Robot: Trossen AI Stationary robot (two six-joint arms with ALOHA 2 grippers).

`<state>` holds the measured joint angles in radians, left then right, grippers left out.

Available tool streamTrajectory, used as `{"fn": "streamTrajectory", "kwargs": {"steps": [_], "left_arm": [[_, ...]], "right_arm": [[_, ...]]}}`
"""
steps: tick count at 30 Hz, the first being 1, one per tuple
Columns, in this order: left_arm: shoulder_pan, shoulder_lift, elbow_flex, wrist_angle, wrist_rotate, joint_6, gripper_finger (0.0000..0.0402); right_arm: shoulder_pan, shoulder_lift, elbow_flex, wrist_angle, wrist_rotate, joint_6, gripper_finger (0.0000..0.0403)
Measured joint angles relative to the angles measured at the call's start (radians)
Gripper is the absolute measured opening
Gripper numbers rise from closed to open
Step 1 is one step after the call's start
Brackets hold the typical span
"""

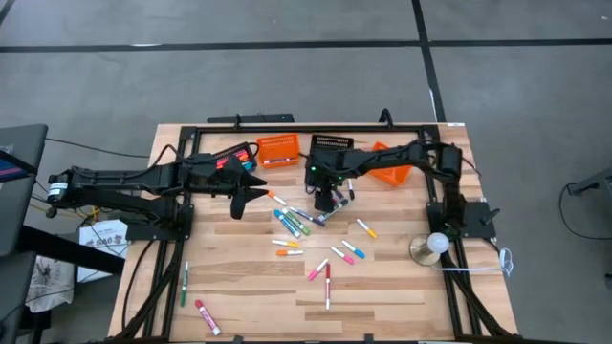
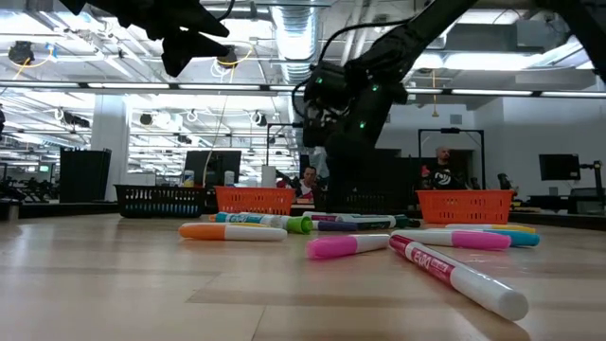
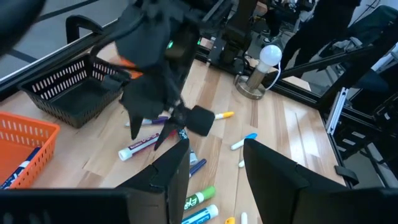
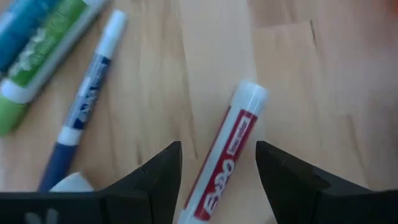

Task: Pick & Place Markers
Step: Put the red marker pen into the left orange bin

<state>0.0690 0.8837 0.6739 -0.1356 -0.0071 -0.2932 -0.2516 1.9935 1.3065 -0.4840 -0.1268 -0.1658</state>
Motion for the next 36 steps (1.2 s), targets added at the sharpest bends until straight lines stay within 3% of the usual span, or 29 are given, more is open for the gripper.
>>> {"fn": "streamTrajectory", "kwargs": {"steps": [8, 17, 23, 30, 36], "left_arm": [[0.000, 0.000, 0.000, 0.003, -0.001, 0.000, 0.0150], [0.000, 0.000, 0.000, 0.003, -0.018, 0.000, 0.0150], [0.000, 0.000, 0.000, 0.003, -0.019, 0.000, 0.0150], [0.000, 0.000, 0.000, 0.003, -0.019, 0.000, 0.0150], [0.000, 0.000, 0.000, 0.003, -0.019, 0.000, 0.0150]], "right_arm": [[0.000, 0.108, 0.090, -0.112, 0.057, -0.001, 0.0167], [0.001, 0.118, 0.102, -0.121, 0.059, 0.008, 0.0050], [-0.013, 0.067, 0.093, -0.098, 0.024, 0.050, 0.0045], [-0.074, -0.086, 0.095, -0.035, -0.283, 0.191, 0.0045], [-0.165, -0.256, 0.097, 0.050, -0.698, 0.279, 0.0045]]}}
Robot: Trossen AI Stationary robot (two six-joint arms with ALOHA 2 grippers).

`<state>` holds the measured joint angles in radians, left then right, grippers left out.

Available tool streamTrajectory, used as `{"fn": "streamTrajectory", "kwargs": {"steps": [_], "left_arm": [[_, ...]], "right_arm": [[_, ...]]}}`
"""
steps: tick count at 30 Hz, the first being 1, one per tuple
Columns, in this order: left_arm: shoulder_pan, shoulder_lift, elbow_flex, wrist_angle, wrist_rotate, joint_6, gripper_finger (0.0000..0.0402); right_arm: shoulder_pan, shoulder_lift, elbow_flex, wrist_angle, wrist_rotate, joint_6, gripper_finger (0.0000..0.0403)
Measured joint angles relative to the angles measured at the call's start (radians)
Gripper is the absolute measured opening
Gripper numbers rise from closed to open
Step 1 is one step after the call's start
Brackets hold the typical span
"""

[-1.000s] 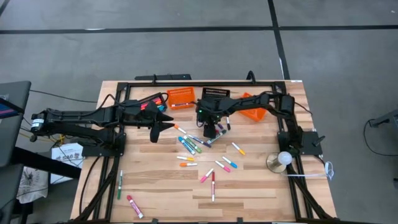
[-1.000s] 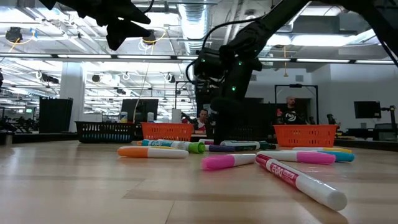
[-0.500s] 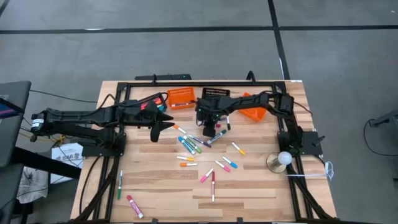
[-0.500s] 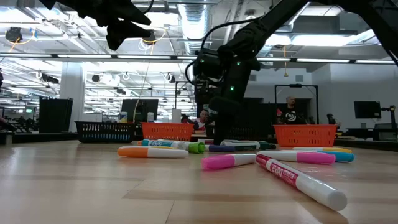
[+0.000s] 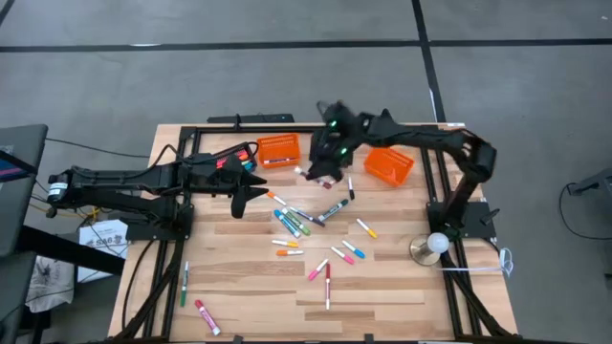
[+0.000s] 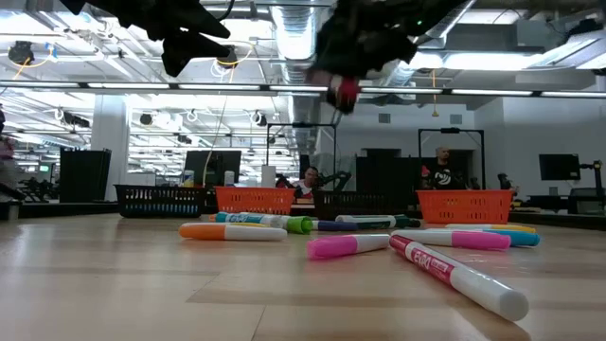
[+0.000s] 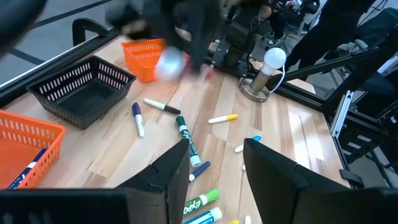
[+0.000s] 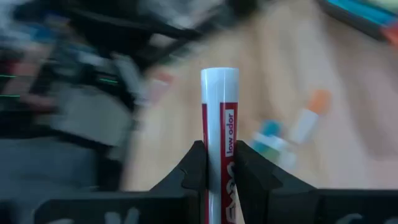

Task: Pick & Place Markers
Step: Put the red marker pen into the left orange bin

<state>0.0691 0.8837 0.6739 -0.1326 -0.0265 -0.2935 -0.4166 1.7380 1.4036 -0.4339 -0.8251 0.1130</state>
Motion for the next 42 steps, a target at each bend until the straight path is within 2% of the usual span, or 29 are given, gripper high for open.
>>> {"fn": "streamTrajectory", "kwargs": {"steps": [7, 9, 14, 16, 18, 26, 28, 31, 36, 42], "left_arm": [[0.000, 0.000, 0.000, 0.002, 0.000, 0.000, 0.0150], [0.000, 0.000, 0.000, 0.002, 0.000, 0.000, 0.0150], [0.000, 0.000, 0.000, 0.003, 0.000, 0.000, 0.0150], [0.000, 0.000, 0.000, 0.003, 0.000, 0.000, 0.0150], [0.000, 0.000, 0.000, 0.003, 0.000, 0.000, 0.0150], [0.000, 0.000, 0.000, 0.003, -0.026, 0.000, 0.0150], [0.000, -0.003, 0.000, 0.003, -0.033, 0.006, 0.0150], [0.000, -0.018, 0.000, 0.007, -0.034, 0.024, 0.0150], [0.001, -0.076, 0.000, 0.004, -0.067, 0.029, 0.0150], [0.003, -0.182, 0.000, -0.002, -0.102, 0.054, 0.0150]], "right_arm": [[-0.121, -0.101, 0.001, 0.086, -0.583, 0.005, 0.0045], [-0.132, -0.110, 0.001, 0.118, -0.716, 0.006, 0.0045], [-0.133, -0.124, 0.001, 0.140, -0.744, 0.027, 0.0045], [-0.124, -0.121, 0.001, 0.144, -0.703, 0.029, 0.0045], [-0.112, -0.115, 0.001, 0.151, -0.587, 0.029, 0.0045], [-0.052, -0.083, 0.000, 0.164, 0.109, -0.140, 0.0045], [-0.041, -0.062, 0.004, 0.185, 0.236, -0.182, 0.0045], [-0.033, -0.005, 0.017, 0.222, 0.317, -0.215, 0.0045], [-0.041, 0.120, 0.109, 0.183, 0.357, -0.255, 0.0045], [-0.052, 0.314, 0.341, 0.043, 0.422, -0.346, 0.0045]]}}
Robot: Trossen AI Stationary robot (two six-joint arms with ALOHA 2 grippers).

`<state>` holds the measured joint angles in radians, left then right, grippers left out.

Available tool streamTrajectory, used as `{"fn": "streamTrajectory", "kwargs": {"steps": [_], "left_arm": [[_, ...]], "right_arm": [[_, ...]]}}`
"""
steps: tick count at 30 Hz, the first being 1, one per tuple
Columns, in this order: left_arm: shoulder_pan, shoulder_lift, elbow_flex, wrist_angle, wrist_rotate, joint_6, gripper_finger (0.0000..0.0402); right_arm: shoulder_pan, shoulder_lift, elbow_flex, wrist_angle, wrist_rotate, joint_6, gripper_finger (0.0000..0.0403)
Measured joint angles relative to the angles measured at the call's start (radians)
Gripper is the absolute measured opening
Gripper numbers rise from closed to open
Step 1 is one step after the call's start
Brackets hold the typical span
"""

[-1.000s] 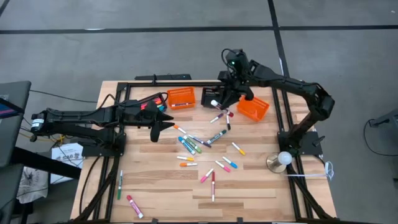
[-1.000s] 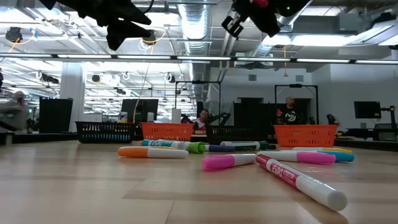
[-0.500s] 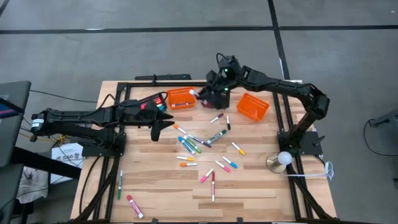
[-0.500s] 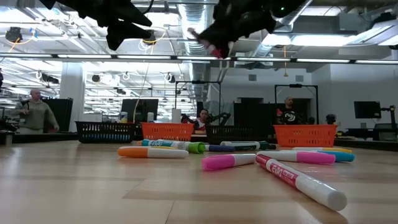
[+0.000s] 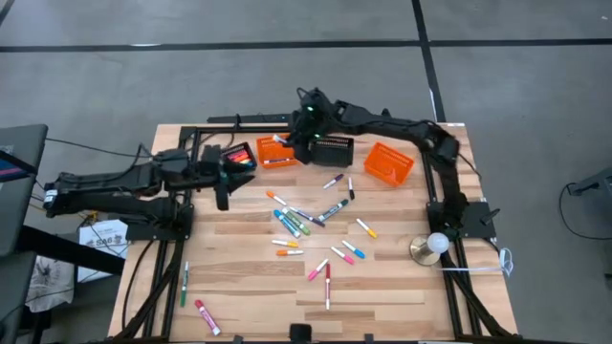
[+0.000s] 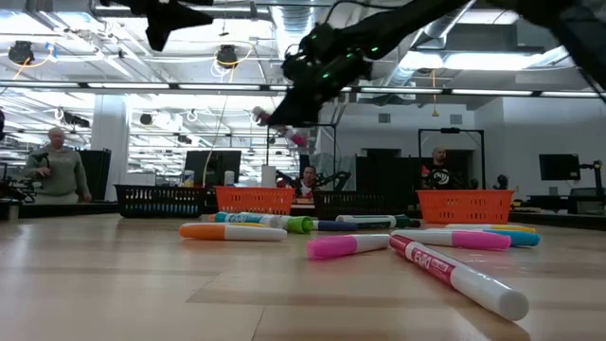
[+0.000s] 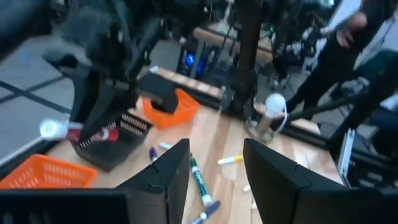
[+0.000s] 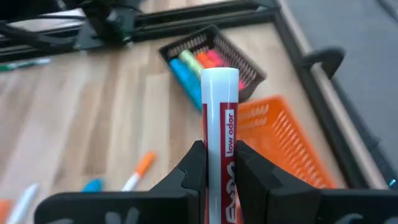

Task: Pick & Place Markers
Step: Put the red marker pen into the left orange bin

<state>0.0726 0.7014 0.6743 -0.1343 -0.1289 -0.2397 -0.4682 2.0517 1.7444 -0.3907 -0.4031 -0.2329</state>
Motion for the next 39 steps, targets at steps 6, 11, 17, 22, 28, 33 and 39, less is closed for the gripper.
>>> {"fn": "streamTrajectory", "kwargs": {"steps": [6, 11, 17, 22, 28, 33, 39], "left_arm": [[0.001, -0.058, 0.000, -0.005, -0.015, 0.026, 0.0150], [0.007, -0.059, 0.000, -0.008, -0.029, 0.033, 0.0150], [0.008, -0.044, 0.000, -0.008, -0.028, 0.034, 0.0150], [0.007, -0.038, 0.000, -0.007, -0.028, 0.033, 0.0150], [0.007, -0.039, 0.000, -0.007, -0.033, 0.033, 0.0150], [0.007, -0.038, 0.000, -0.007, -0.035, 0.033, 0.0150], [0.007, -0.038, 0.000, -0.006, -0.035, 0.033, 0.0150]], "right_arm": [[-0.009, 0.177, 0.241, -0.142, 0.033, -0.083, 0.0045], [-0.004, 0.290, 0.410, -0.223, 0.058, -0.129, 0.0045], [0.016, 0.394, 0.582, -0.330, 0.130, -0.225, 0.0045], [0.025, 0.427, 0.599, -0.372, 0.159, -0.288, 0.0045], [0.021, 0.426, 0.587, -0.383, 0.171, -0.299, 0.0045], [0.025, 0.432, 0.587, -0.381, 0.167, -0.300, 0.0045], [0.039, 0.465, 0.588, -0.368, 0.154, -0.307, 0.0047]]}}
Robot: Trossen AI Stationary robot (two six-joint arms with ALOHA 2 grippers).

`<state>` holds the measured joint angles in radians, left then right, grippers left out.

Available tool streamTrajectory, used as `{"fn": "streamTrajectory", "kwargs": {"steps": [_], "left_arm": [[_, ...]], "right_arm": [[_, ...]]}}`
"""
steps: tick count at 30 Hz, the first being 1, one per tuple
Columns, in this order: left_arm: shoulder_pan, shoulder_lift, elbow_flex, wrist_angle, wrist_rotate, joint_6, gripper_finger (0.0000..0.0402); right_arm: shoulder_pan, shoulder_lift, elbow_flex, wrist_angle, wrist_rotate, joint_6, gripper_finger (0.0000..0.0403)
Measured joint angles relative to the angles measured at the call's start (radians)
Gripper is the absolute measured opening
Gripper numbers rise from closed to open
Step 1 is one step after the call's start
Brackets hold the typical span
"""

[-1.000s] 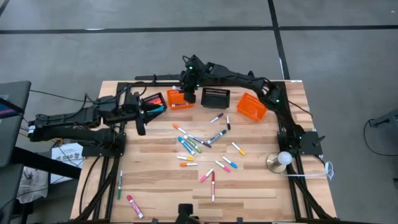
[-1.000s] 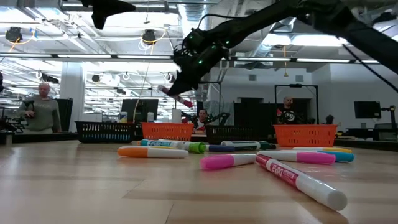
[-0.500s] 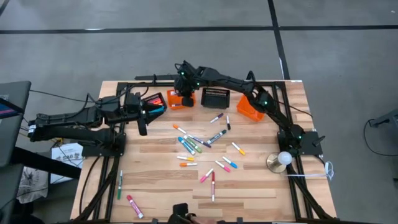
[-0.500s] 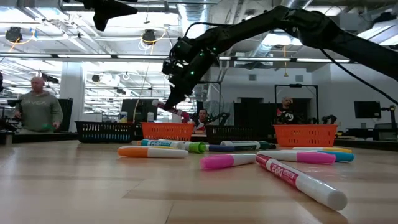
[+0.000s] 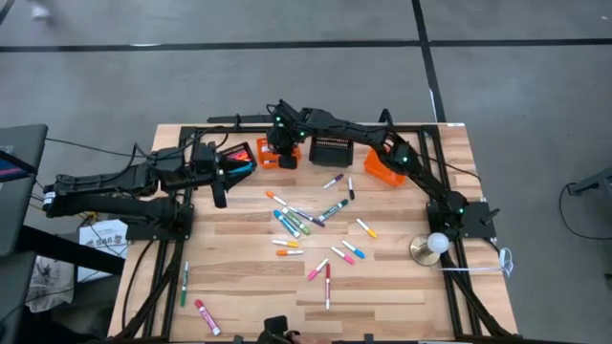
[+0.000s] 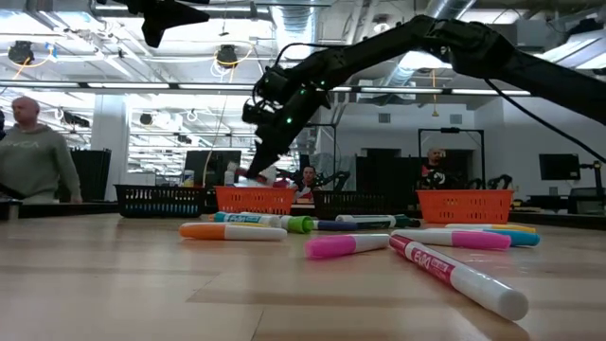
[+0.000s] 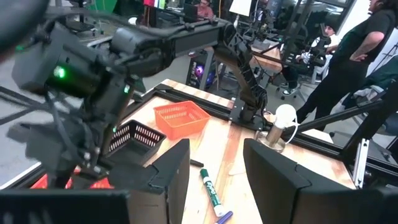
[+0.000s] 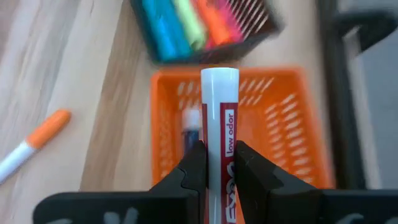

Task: Pick & Place Markers
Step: Put the red marker pen into the left orange bin, then put the blue marker pen into the left orange bin

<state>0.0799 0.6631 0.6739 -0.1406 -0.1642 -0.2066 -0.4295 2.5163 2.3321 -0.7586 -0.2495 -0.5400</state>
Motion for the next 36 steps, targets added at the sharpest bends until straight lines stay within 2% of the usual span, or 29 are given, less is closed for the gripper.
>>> {"fn": "streamTrajectory", "kwargs": {"steps": [11, 23, 30, 36], "left_arm": [[0.000, 0.000, 0.000, 0.003, 0.000, 0.000, 0.0150], [0.000, 0.000, 0.000, 0.001, 0.000, 0.000, 0.0150], [0.000, 0.000, 0.000, 0.000, 0.000, 0.000, 0.0150], [0.000, 0.000, 0.000, 0.000, 0.000, 0.011, 0.0150]], "right_arm": [[-0.001, 0.018, -0.002, -0.017, 0.014, 0.008, 0.0058], [0.003, 0.018, -0.002, -0.018, -0.008, 0.009, 0.0105], [0.005, 0.019, 0.022, -0.025, -0.015, 0.025, 0.0162], [0.007, -0.052, 0.018, -0.011, -0.014, 0.085, 0.0184]]}}
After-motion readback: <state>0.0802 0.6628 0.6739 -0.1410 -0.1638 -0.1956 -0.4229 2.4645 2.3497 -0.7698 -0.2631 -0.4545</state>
